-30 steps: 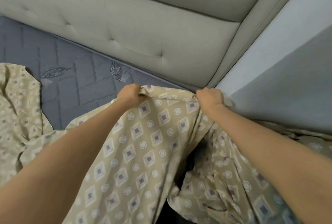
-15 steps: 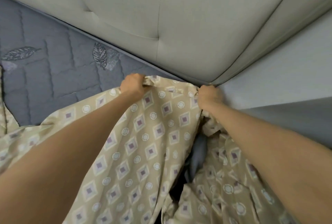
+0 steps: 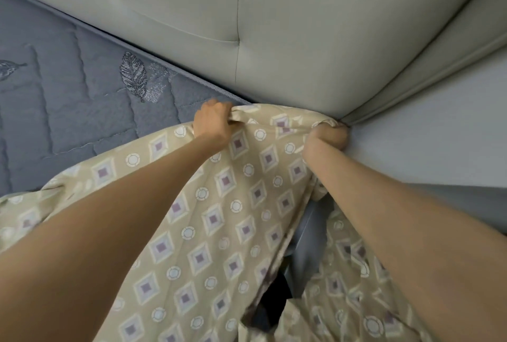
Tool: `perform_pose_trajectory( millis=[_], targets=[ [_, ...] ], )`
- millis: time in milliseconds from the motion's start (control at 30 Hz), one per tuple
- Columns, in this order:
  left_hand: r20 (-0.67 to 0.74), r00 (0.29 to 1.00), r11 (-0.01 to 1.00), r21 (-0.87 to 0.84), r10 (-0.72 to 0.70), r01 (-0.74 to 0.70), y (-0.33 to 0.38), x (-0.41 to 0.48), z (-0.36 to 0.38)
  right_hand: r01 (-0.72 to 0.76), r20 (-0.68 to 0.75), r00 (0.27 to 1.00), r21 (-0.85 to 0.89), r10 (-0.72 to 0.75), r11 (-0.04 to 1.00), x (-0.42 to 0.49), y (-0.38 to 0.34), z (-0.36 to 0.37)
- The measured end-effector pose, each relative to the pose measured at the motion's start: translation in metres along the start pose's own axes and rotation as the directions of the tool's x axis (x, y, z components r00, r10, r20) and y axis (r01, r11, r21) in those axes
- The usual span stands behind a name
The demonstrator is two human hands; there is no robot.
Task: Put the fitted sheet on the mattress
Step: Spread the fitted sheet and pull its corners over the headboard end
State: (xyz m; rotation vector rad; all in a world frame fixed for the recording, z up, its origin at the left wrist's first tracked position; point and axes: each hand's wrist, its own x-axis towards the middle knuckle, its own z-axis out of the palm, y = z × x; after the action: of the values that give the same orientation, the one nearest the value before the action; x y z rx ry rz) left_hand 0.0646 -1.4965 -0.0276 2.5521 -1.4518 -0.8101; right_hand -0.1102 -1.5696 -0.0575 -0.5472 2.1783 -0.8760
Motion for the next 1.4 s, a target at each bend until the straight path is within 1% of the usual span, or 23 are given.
perform_pose_trajectory(
  millis=[67, 133, 200, 267, 300, 367, 400, 433, 500, 567, 600, 700, 767, 800, 867, 967, 1067, 1100, 1167, 1233, 1300, 1333, 1400],
  targets=[
    [-0.017, 1.000, 1.000, -0.013, 0.004, -0.004, 0.003, 0.007, 0.007, 0.000, 0.070, 0.998, -0.072, 0.005, 0.997, 0.010, 0.011, 0.005],
    [0.004, 1.000, 1.000, -0.002, 0.000, 0.000, 0.002, 0.012, 0.015, -0.014, 0.059, 0.998, -0.090, 0.019, 0.996, 0.019, 0.022, 0.010],
    [0.032, 0.999, 1.000, 0.030, -0.005, 0.004, 0.000, 0.017, 0.025, -0.029, 0.031, 0.999, -0.020, 0.030, 0.999, 0.028, 0.032, 0.018],
    [0.047, 0.999, 0.999, 0.039, -0.015, 0.013, -0.002, 0.020, 0.032, -0.091, 0.062, 0.994, 0.055, 0.087, 0.994, 0.035, 0.040, 0.025],
    [0.053, 0.998, 0.999, 0.030, -0.022, 0.021, -0.001, 0.022, 0.036, -0.113, 0.080, 0.991, 0.046, 0.110, 0.992, 0.041, 0.044, 0.027],
    [0.074, 0.996, 0.999, -0.003, -0.042, 0.042, -0.001, 0.024, 0.043, -0.135, 0.111, 0.984, -0.058, 0.141, 0.989, 0.048, 0.048, 0.029],
    [0.094, 0.994, 0.999, -0.013, -0.047, 0.049, -0.002, 0.025, 0.045, -0.121, 0.122, 0.982, -0.167, 0.142, 0.979, 0.049, 0.048, 0.027],
    [0.117, 0.992, 0.998, -0.021, -0.050, 0.053, -0.003, 0.024, 0.045, -0.080, 0.130, 0.984, -0.285, 0.122, 0.955, 0.050, 0.048, 0.025],
    [0.151, 0.987, 0.998, -0.040, -0.046, 0.053, -0.011, 0.019, 0.044, 0.079, 0.158, 0.987, -0.508, 0.003, 0.858, 0.043, 0.041, 0.016],
    [0.150, 0.987, 0.998, -0.016, -0.061, 0.064, -0.024, 0.012, 0.039, 0.246, 0.246, 0.963, -0.642, -0.109, 0.726, 0.032, 0.035, 0.005],
    [0.149, 0.985, 0.996, 0.035, -0.085, 0.080, -0.033, 0.007, 0.035, 0.337, 0.306, 0.937, -0.668, -0.167, 0.663, 0.022, 0.032, -0.001],
    [0.220, 0.961, 0.970, 0.212, -0.168, 0.120, -0.065, -0.009, 0.025, 0.611, 0.490, 0.791, -0.641, -0.366, 0.465, -0.003, 0.034, -0.012],
    [0.246, 0.943, 0.949, 0.275, -0.226, 0.155, -0.087, -0.024, 0.017, 0.727, 0.594, 0.684, -0.602, -0.424, 0.329, -0.017, 0.035, -0.014],
    [0.251, 0.935, 0.940, 0.294, -0.252, 0.175, -0.101, -0.034, 0.013, 0.775, 0.650, 0.628, -0.571, -0.428, 0.270, -0.026, 0.034, -0.013],
    [0.262, 0.931, 0.923, 0.353, -0.254, 0.153, -0.126, -0.051, 0.007, 0.849, 0.752, 0.526, -0.489, -0.397, 0.198, -0.040, 0.033, -0.010],
    [0.189, 0.959, 0.877, 0.469, -0.213, 0.103, -0.159, -0.074, 0.007, 0.912, 0.845, 0.410, -0.392, -0.343, 0.124, -0.068, 0.036, 0.002],
    [0.097, 0.967, 0.906, 0.382, -0.237, 0.183, -0.173, -0.092, 0.010, 0.938, 0.878, 0.325, -0.345, -0.352, 0.006, -0.096, 0.038, 0.013],
    [0.078, 0.969, 0.922, 0.333, -0.235, 0.197, -0.175, -0.100, 0.010, 0.947, 0.891, 0.280, -0.317, -0.358, -0.048, -0.106, 0.040, 0.016],
    [0.054, 0.977, 0.942, 0.284, -0.205, 0.182, -0.175, -0.115, 0.012, 0.967, 0.918, 0.155, -0.216, -0.364, -0.133, -0.124, 0.045, 0.020],
    [0.058, 0.983, 0.952, 0.262, -0.176, 0.156, -0.172, -0.130, 0.015, 0.979, 0.945, 0.025, -0.088, -0.325, -0.181, -0.141, 0.049, 0.025],
    [0.097, 0.978, 0.966, 0.205, -0.183, 0.160, -0.169, -0.145, 0.019, 0.958, 0.977, -0.077, 0.018, -0.198, -0.287, -0.157, 0.055, 0.029],
    [0.127, 0.971, 0.970, 0.161, -0.201, 0.180, -0.170, -0.155, 0.022, 0.933, 0.989, -0.104, 0.059, -0.109, -0.356, -0.165, 0.058, 0.028],
    [0.204, 0.945, 0.967, 0.055, -0.254, 0.248, -0.172, -0.178, 0.030, 0.881, 0.993, -0.101, 0.119, 0.065, -0.458, -0.179, 0.063, 0.022]
  ],
)
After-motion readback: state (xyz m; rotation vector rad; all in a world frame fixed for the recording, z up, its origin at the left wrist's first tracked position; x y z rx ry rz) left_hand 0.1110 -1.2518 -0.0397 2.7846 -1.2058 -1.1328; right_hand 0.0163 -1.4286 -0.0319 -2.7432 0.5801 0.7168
